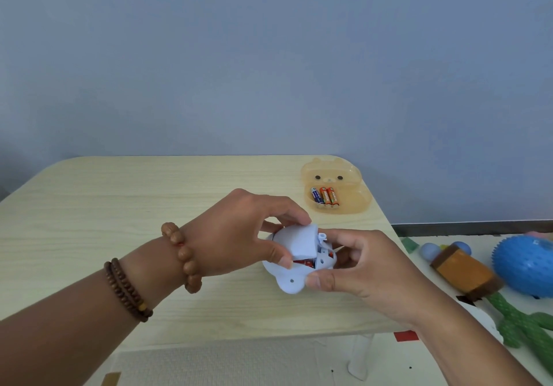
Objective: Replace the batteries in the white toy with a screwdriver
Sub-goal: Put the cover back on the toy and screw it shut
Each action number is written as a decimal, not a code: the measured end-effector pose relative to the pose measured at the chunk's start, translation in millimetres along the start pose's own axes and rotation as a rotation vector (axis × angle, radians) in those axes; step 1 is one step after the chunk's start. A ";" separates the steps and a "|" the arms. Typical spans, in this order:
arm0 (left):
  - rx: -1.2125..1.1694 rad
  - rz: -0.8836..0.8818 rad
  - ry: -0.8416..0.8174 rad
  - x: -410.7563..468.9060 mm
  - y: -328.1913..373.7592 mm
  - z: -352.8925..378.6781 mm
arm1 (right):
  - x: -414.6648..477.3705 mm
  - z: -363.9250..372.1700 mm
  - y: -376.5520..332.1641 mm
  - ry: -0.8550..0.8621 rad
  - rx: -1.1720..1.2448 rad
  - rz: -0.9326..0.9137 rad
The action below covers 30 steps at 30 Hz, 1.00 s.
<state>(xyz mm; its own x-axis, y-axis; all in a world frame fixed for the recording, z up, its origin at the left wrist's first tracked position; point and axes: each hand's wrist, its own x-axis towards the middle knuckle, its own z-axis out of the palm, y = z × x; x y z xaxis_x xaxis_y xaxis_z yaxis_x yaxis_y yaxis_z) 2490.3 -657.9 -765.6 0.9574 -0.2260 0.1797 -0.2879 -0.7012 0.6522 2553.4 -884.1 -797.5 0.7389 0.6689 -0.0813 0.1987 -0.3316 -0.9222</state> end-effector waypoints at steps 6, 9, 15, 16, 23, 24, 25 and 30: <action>0.019 -0.006 0.000 0.0 0.3 -0.9 | -0.5 0.9 -1.9 0.000 -0.005 -0.011; 0.051 -0.009 -0.005 -0.3 2.0 -2.7 | -1.2 1.3 -3.3 -0.003 -0.006 -0.011; 0.058 -0.022 -0.011 0.1 3.5 -4.5 | -1.6 1.7 -4.6 -0.005 -0.009 -0.011; 0.064 -0.025 -0.018 0.6 3.2 -4.6 | -1.8 2.0 -4.9 -0.006 -0.010 -0.014; 0.042 -0.054 -0.053 -0.4 0.4 -5.1 | -2.5 3.8 -7.5 -0.006 -0.014 -0.017; 0.042 -0.056 -0.048 -0.5 0.3 -4.9 | -2.8 4.1 -7.7 -0.004 -0.014 -0.017; 0.043 -0.061 -0.043 -0.7 0.5 -4.7 | -2.7 4.6 -8.2 -0.005 -0.013 -0.015; 0.029 -0.109 -0.057 -0.7 2.9 -5.1 | -3.8 3.7 -9.1 -0.002 -0.013 0.022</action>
<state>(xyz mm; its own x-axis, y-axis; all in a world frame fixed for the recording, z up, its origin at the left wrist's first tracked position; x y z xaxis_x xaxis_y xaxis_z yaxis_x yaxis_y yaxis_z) 2489.0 -656.3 -760.1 0.9805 -0.1849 0.0661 -0.1835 -0.7426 0.6441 2546.4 -881.2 -790.2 0.7421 0.6625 -0.1024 0.1907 -0.3551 -0.9152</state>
